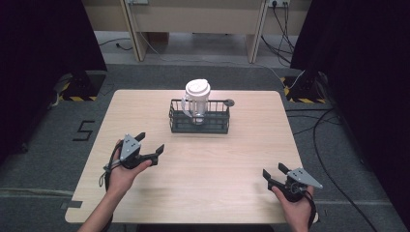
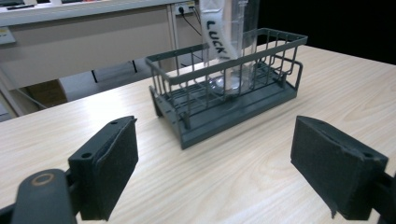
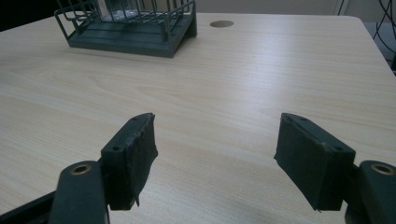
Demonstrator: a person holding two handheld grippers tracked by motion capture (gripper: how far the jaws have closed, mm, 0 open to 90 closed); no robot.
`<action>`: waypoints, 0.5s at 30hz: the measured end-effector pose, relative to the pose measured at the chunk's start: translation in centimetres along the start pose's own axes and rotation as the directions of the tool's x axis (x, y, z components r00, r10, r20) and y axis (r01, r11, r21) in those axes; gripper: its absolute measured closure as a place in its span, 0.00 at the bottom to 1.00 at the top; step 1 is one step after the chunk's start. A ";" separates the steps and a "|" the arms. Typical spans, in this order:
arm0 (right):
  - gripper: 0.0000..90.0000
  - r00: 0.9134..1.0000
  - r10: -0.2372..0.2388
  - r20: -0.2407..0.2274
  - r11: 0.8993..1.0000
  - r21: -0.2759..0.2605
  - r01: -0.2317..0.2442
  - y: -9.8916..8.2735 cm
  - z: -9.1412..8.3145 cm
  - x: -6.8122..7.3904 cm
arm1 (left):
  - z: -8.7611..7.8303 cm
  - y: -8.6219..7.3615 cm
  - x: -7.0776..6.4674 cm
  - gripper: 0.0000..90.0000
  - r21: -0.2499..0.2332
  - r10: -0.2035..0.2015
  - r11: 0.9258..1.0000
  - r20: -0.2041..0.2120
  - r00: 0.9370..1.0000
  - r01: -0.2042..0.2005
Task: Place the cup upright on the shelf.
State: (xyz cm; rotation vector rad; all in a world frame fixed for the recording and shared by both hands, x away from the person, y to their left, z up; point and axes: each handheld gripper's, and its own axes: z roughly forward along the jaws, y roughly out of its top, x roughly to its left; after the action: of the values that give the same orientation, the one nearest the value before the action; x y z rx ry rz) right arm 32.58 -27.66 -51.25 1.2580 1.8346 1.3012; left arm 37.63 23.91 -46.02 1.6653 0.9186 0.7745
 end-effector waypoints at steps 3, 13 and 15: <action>0.32 1.000 0.000 0.001 1.000 0.000 0.000 0.0 0.0 0.0 | -0.9 -0.4 0.5 0.16 -0.001 -0.004 1.000 -0.018 1.000 0.004; 0.32 1.000 -0.003 0.005 1.000 0.003 0.003 0.0 0.0 0.0 | -3.9 -2.6 2.0 0.16 0.017 -0.003 1.000 -0.058 0.998 0.004; 0.32 1.000 -0.004 0.006 1.000 0.003 0.004 0.0 0.0 0.0 | -4.3 -3.1 2.3 0.16 0.024 -0.009 1.000 -0.068 0.998 0.011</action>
State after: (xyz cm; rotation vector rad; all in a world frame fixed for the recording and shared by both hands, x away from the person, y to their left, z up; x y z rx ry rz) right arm 32.57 -27.61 -51.24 1.2579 1.8346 1.2922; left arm 34.51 28.53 -47.82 1.6634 0.9864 0.8200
